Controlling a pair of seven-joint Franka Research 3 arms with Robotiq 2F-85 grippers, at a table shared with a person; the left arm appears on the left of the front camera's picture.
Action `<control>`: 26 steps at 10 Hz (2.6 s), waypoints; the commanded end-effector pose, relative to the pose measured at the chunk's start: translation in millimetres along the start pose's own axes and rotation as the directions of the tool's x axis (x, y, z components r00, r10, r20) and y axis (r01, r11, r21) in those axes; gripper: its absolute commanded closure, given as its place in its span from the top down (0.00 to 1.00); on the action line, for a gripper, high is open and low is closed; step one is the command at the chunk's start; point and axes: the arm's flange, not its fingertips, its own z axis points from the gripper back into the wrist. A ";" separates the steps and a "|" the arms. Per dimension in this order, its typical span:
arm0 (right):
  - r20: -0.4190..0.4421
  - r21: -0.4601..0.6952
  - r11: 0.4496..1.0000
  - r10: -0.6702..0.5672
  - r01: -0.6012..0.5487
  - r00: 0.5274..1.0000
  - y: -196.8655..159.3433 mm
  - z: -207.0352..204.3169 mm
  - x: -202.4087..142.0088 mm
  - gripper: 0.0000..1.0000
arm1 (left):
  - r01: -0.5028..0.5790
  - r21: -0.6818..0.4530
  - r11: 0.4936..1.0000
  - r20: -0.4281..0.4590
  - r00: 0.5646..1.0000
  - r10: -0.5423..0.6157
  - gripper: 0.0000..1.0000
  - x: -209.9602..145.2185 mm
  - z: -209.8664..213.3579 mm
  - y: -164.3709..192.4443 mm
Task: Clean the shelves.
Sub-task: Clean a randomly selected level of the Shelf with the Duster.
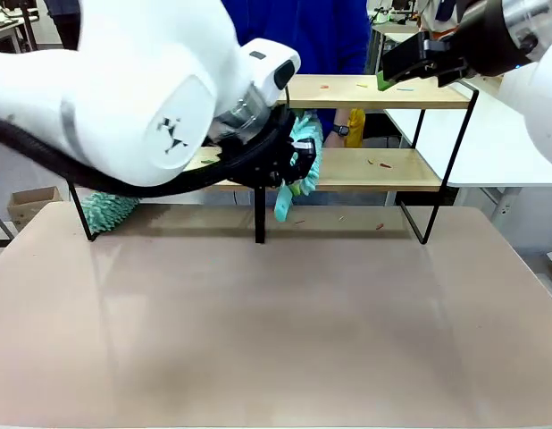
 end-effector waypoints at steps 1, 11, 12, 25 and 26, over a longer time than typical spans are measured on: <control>0.000 0.003 1.000 -0.006 0.006 1.000 0.2 -0.2 0.9 1.00 | -0.055 0.102 0.993 0.086 0.995 0.046 0.12 23.3 -36.0 -34.0; 0.000 0.003 1.000 -0.006 0.006 1.000 0.2 -0.2 0.9 1.00 | 0.082 -0.077 0.994 -0.095 0.991 -0.090 0.12 29.9 -111.4 -50.8; 0.000 0.003 1.000 -0.006 0.006 1.000 0.2 -0.2 0.9 1.00 | 0.089 -0.128 0.988 -0.108 0.989 -0.103 0.12 30.5 -113.3 -55.2; 0.000 0.003 1.000 -0.006 0.006 1.000 0.2 -0.2 0.9 1.00 | 0.291 -0.399 0.870 -0.447 0.766 -0.462 0.12 -6.9 -16.9 -16.2; 0.000 0.003 1.000 -0.006 0.006 1.000 0.2 -0.2 0.9 1.00 | 0.296 -0.416 0.860 -0.438 0.764 -0.474 0.12 -9.6 -8.6 -13.7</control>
